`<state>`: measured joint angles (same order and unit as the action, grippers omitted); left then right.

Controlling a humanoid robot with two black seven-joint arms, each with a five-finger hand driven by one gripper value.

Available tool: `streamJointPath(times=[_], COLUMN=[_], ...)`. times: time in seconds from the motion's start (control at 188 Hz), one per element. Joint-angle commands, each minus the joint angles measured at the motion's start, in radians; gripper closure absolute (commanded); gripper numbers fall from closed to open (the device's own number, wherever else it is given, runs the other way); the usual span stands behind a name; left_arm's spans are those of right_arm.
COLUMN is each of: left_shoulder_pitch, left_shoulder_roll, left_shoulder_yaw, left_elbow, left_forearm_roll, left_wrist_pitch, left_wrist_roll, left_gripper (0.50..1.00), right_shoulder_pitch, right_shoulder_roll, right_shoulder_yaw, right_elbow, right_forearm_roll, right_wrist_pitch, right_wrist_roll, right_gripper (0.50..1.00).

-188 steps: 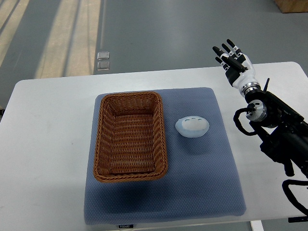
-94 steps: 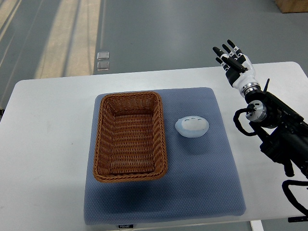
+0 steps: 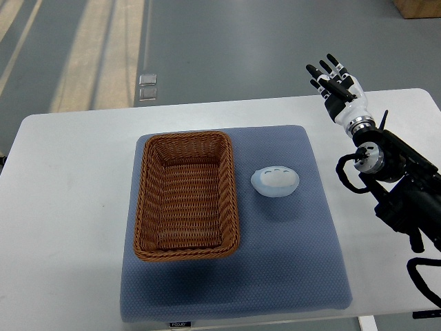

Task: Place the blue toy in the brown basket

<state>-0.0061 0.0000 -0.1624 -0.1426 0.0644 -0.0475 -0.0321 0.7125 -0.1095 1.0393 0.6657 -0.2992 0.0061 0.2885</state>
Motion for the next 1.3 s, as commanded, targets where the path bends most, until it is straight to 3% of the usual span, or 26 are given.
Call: streamJointPath(times=[0.0,0.202,0.351,0.51,0.718,0.967,1.1,1.297], left_shoulder_pitch=[0.0,0.0,0.0,0.0,0.0,0.0,0.0,0.0], left_shoulder_roll=[0.0,0.0,0.0,0.0,0.0,0.0,0.0,0.0], left_shoulder_yaw=[0.0,0.0,0.0,0.0,0.001,0.0,0.0,0.0], left_elbow=[0.0,0.0,0.001,0.0,0.0,0.0,0.0,0.0], left_forearm_roll=[0.0,0.0,0.0,0.0,0.0,0.0,0.0,0.0], left_wrist_pitch=[0.0,0.0,0.0,0.0,0.0,0.0,0.0,0.0], left_wrist_roll=[0.0,0.0,0.0,0.0,0.0,0.0,0.0,0.0], left_gripper=[0.5,0.5,0.5,0.5,0.5,0.5,0.5,0.5], right_shoulder_pitch=[-0.004,-0.024,-0.007,0.013,0.047,0.189,0.249,0.286], right_shoulder_roll=[-0.016,-0.113,-0.239,-0.338,-0.467,-0.595,-0.616,-0.584], right_shoulder_yaw=[-0.007,-0.048,-0.182,-0.257,-0.363,-0.547,-0.602,-0.642], right_elbow=[0.022,0.114,0.198,0.259,0.385,0.571,0.637,0.643], right_forearm_roll=[0.0,-0.012,-0.028,-0.209,-0.523,-0.816,-0.919,-1.06], right_wrist_pitch=[0.0,-0.012,-0.023,-0.008,0.098,0.242,0.316,0.37], right_wrist_roll=[0.0,-0.011,-0.014,-0.015,-0.043,-0.088,-0.095,-0.123], right_gripper=[0.595,0.595,0.595,0.595,0.595,0.595,0.595,0.595])
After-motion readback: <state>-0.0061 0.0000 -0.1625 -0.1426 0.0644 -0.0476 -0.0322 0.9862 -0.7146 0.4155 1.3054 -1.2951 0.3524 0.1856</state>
